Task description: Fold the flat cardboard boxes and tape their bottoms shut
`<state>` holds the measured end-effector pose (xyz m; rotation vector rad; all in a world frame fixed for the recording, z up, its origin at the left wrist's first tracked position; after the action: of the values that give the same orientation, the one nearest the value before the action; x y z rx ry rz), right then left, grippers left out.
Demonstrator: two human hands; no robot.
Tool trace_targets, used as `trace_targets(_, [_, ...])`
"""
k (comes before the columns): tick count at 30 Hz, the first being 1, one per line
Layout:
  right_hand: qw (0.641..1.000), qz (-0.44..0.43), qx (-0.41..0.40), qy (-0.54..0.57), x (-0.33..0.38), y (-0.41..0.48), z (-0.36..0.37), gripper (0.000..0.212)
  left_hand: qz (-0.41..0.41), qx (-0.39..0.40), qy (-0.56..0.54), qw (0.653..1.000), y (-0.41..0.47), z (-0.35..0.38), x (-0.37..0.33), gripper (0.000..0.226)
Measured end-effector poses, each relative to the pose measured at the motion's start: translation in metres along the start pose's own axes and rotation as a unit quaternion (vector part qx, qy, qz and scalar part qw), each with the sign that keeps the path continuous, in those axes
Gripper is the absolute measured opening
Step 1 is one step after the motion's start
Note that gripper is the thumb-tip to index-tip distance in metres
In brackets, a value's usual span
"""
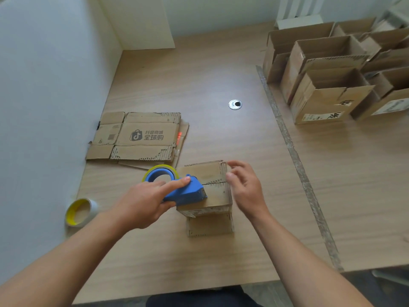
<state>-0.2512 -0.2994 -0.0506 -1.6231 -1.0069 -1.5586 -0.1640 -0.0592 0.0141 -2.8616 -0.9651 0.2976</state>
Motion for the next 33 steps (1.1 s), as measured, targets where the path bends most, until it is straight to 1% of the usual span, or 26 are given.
trace_targets(1, [0.999,0.018,-0.025,0.019,-0.003,0.0,-0.009,0.021,-0.001,0.002,-0.003,1.0,0.0,-0.001,0.001,0.089])
trace_targets(2, [0.998,0.039,-0.031,0.032,-0.007,0.0,-0.016,0.022,-0.002,0.006,-0.005,1.0,-0.001,-0.002,0.001,0.09])
trace_targets(4, [0.994,0.092,-0.015,0.05,-0.017,0.0,-0.02,0.023,-0.009,0.018,-0.001,1.0,0.001,-0.006,0.0,0.09])
trace_targets(7, [0.974,0.199,-0.021,0.108,-0.027,-0.001,-0.014,0.025,-0.016,0.031,0.011,0.999,0.006,-0.009,-0.005,0.084])
trace_targets(9, [0.963,0.238,-0.032,0.119,-0.027,-0.001,-0.012,0.025,-0.014,0.041,0.015,0.999,0.008,-0.008,-0.006,0.086])
trace_targets(15, [0.952,0.282,-0.065,0.103,-0.031,0.004,-0.013,0.028,-0.016,0.049,0.023,0.998,0.01,-0.009,-0.008,0.087])
trace_targets(18, [0.948,0.297,-0.066,0.093,-0.036,0.002,-0.012,0.032,-0.017,0.049,0.029,0.998,0.01,-0.01,-0.009,0.086])
trace_targets(20, [0.944,0.31,-0.066,0.091,-0.038,0.002,-0.012,0.033,-0.02,0.047,0.032,0.998,0.008,-0.009,-0.009,0.081])
trace_targets(24, [0.936,0.336,-0.06,0.086,-0.04,0.001,-0.011,0.027,-0.032,0.047,0.035,0.998,0.009,-0.008,-0.006,0.075])
trace_targets(28, [0.927,0.364,-0.04,0.078,-0.044,0.002,-0.007,0.021,-0.024,0.059,0.03,0.998,0.01,-0.008,-0.007,0.082])
trace_targets(33, [0.908,0.405,-0.018,0.11,-0.048,-0.001,-0.001,0.019,-0.023,0.067,0.023,0.997,0.011,-0.01,-0.008,0.085])
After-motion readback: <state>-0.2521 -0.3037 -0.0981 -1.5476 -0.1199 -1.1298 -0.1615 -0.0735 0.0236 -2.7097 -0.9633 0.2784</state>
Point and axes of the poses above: each hand's wrist, its own y-axis towards the middle knuckle, its own z-axis out of the palm, x = y × z, the point moved 4 cm from there along y, towards the middle knuckle, and after that the axes turned 6 degrees about y, right-handed, at the moved point
